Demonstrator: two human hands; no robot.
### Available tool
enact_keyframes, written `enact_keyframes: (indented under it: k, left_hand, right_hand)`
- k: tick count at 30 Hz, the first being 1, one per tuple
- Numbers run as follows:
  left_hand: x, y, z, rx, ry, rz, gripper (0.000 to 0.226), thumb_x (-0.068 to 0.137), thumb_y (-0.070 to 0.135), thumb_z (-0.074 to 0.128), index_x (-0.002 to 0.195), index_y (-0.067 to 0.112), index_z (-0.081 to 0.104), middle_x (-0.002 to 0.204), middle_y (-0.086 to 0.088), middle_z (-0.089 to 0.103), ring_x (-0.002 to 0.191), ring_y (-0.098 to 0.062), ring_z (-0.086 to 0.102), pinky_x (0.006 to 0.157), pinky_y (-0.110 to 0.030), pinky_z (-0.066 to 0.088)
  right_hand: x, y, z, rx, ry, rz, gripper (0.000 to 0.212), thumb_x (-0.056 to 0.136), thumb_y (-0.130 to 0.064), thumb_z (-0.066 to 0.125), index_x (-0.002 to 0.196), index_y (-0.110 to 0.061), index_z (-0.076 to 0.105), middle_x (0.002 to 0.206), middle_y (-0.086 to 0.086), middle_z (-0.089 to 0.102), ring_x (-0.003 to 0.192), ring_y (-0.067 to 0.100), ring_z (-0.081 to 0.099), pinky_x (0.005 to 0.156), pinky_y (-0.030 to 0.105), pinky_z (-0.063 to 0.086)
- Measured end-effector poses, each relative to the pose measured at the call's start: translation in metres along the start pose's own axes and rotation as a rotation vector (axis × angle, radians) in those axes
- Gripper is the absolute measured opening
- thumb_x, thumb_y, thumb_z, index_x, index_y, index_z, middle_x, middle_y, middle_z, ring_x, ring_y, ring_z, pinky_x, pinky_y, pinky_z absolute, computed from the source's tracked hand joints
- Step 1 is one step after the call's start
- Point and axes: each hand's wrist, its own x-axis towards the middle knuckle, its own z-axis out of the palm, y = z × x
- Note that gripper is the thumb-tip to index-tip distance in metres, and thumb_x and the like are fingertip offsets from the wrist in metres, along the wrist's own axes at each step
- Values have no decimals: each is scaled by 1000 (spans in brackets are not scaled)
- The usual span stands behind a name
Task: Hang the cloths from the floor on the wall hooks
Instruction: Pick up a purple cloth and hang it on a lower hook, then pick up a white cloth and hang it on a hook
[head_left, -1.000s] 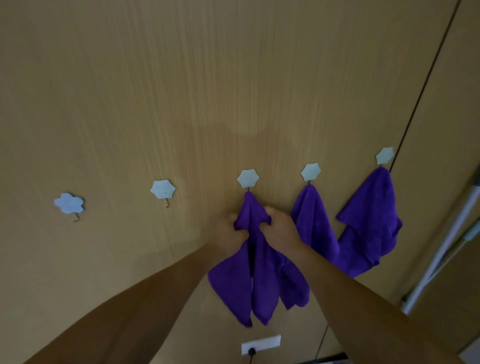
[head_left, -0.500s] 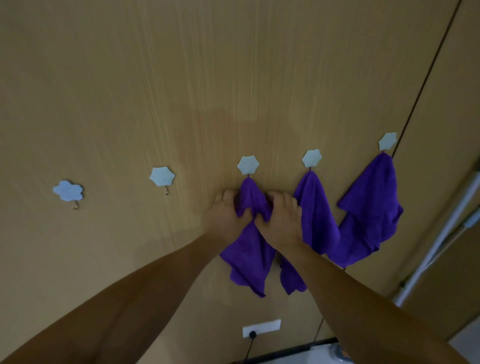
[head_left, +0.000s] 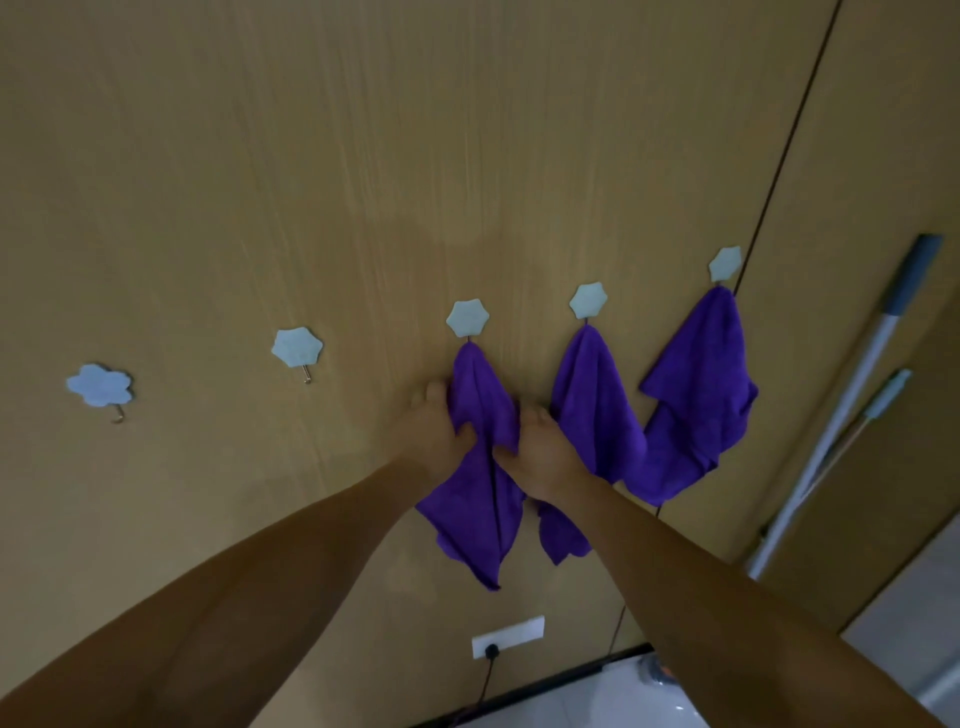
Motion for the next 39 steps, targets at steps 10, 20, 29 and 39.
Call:
enact_keyframes:
  k: [10, 20, 29, 39]
  left_hand:
    - [-22, 0, -23, 237, 107, 389, 63, 76, 41, 62, 131, 16, 44, 122, -8, 47, 109, -28, 47, 89, -41, 41]
    - [-109, -10, -1, 282, -412, 759, 43, 80, 37, 55, 118, 17, 55, 123, -7, 49, 116, -28, 45, 93, -41, 43]
    - [-249, 45, 71, 304, -935, 974, 51, 84, 44, 54, 127, 18, 47, 132, -10, 45, 123, -30, 40, 96, -40, 41]
    - [-444, 103, 144, 384, -1273, 1177, 56, 90, 40, 53, 140, 18, 40, 139, -10, 41, 128, -30, 37, 103, -41, 38]
  right_hand:
    - [-55, -27, -14, -57, 107, 116, 71, 88, -28, 60, 148, -8, 28, 149, 13, 33, 137, 29, 34, 112, 36, 32]
    - [-203, -33, 22, -102, 73, 604, 73, 87, -33, 64, 148, -11, 31, 150, 14, 33, 137, 30, 35, 110, 32, 29]
    - [-404, 14, 33, -122, 7, 1032, 59, 86, -42, 60, 140, -23, 46, 145, 13, 39, 131, 34, 39, 110, 38, 35]
    - [-642, 29, 88, 89, 23, 1383, 47, 96, -38, 51, 135, -13, 51, 137, 16, 49, 127, 34, 44, 105, 38, 35]
